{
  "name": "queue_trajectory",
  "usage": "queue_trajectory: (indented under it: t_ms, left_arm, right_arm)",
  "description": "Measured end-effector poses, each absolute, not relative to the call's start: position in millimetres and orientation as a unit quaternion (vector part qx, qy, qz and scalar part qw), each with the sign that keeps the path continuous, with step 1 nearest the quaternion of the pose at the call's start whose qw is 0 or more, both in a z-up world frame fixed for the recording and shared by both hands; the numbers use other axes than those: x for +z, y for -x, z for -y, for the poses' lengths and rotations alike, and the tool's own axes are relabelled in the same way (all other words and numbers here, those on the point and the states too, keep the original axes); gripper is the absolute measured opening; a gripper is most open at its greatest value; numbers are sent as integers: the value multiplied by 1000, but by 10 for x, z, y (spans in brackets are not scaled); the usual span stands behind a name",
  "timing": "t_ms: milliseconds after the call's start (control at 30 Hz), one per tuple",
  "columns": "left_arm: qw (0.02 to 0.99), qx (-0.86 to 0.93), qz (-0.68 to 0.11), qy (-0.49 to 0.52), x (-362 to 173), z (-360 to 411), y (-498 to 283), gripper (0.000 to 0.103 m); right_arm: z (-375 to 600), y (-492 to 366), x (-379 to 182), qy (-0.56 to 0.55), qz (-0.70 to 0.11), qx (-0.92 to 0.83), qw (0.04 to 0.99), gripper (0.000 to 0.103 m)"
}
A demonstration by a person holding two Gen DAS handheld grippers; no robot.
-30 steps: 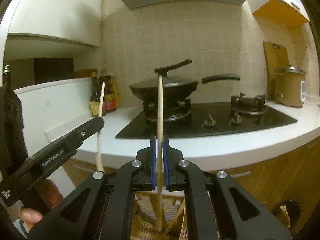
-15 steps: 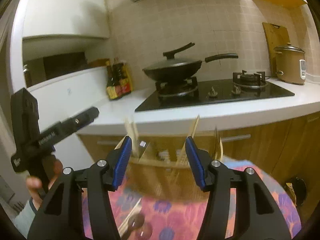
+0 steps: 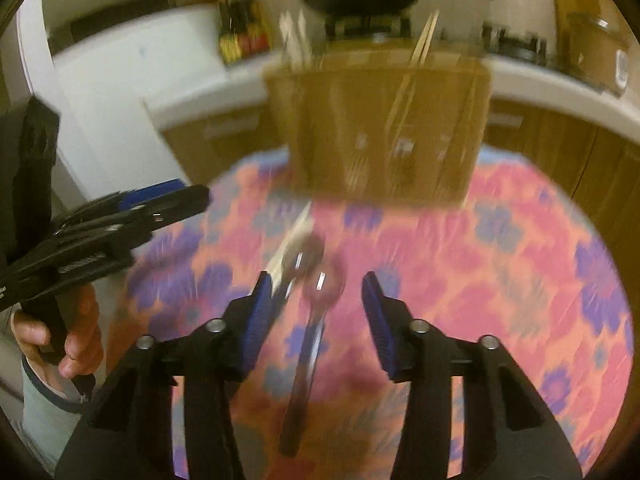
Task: Organize utensils
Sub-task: 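Lower both tools to the cloth and grasp a clear spoon with the right tool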
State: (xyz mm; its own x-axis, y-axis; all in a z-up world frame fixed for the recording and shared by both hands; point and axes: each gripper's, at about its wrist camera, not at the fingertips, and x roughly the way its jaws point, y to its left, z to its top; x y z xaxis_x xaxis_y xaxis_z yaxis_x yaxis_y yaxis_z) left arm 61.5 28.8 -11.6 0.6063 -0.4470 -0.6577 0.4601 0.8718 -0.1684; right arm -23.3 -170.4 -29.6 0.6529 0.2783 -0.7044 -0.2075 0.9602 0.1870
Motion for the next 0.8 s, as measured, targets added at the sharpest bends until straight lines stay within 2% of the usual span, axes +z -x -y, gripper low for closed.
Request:
queue_trajectory:
  t_ms: [33, 167, 367, 500, 633, 700, 767, 800]
  left_arm:
    - [888, -254, -382, -12, -200, -286, -627, 44]
    - [863, -262, -431, -33, -427, -244, -677, 38]
    - [843, -279, -457, -57, -556, -108, -655, 38]
    - [840, -265, -464, -92, -598, 39, -656, 38]
    - [842, -254, -462, -119, -602, 126, -635, 38]
    - [838, -260, -465, -118, -606, 127, -625, 31]
    - [836, -263, -467, -118, -603, 121, -617, 21]
    - [835, -260, -469, -120, -605, 111, -616, 20]
  right_arm:
    - [1658, 241, -365, -40, -407, 132, 903, 36]
    - [1535, 277, -584, -28, -439, 128, 889, 35]
    - [1456, 254, -706, -9, -454, 116, 883, 33]
    - [1427, 221, -737, 14, -454, 105, 885, 29]
    - [1397, 217, -748, 41, -451, 92, 887, 19]
    - [1433, 234, -731, 37, -453, 90, 886, 10]
    - [1479, 217, -732, 29, -454, 90, 886, 10]
    - [1516, 212, -738, 22, -455, 91, 885, 10]
